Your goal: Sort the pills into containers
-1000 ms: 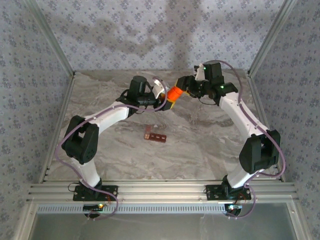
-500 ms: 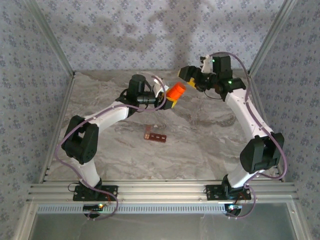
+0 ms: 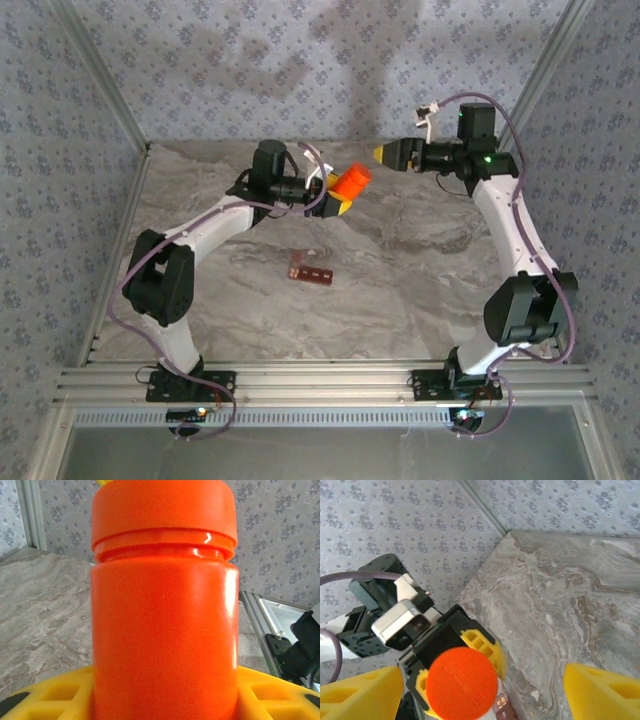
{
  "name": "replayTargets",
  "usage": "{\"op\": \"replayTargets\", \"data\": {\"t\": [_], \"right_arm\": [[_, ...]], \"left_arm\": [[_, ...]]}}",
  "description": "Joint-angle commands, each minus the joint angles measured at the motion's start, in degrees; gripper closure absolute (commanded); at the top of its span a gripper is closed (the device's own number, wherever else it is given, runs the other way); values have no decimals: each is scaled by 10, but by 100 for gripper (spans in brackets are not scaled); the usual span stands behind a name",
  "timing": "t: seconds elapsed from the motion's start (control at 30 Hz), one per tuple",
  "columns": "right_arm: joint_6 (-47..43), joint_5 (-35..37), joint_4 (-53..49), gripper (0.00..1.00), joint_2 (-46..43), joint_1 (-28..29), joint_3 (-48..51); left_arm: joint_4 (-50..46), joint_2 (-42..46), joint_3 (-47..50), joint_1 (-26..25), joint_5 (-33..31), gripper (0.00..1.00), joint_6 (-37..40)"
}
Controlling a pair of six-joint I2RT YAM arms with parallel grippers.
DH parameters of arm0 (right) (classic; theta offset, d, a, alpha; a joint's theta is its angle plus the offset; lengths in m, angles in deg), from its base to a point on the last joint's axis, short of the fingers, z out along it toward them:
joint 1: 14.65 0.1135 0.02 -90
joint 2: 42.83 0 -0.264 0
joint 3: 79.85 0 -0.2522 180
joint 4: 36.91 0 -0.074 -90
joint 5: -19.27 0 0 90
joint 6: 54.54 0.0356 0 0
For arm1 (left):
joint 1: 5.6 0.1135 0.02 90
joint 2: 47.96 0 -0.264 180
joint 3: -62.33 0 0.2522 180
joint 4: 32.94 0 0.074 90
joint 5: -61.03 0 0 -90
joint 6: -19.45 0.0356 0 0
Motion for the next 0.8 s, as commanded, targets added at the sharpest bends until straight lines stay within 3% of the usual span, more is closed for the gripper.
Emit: {"op": "replayTargets", "data": {"t": [0.0, 0.33, 0.53, 0.67, 0.77], "right_arm": [[-55, -22, -57, 15, 17, 16, -36], [-102, 21, -133, 16, 55, 57, -80], [-107, 25, -136, 22, 60, 67, -77], [-106, 29, -136, 32, 64, 70, -74], [-99, 34, -131, 47, 62, 71, -66]], "left_arm": [[-14, -8, -23, 0, 34, 100, -1], [-27, -11, -35, 0, 37, 100, 1], [-33, -12, -39, 0, 38, 100, 2], [-33, -12, -40, -1, 38, 100, 2], [-34, -13, -41, -1, 37, 100, 2]]}}
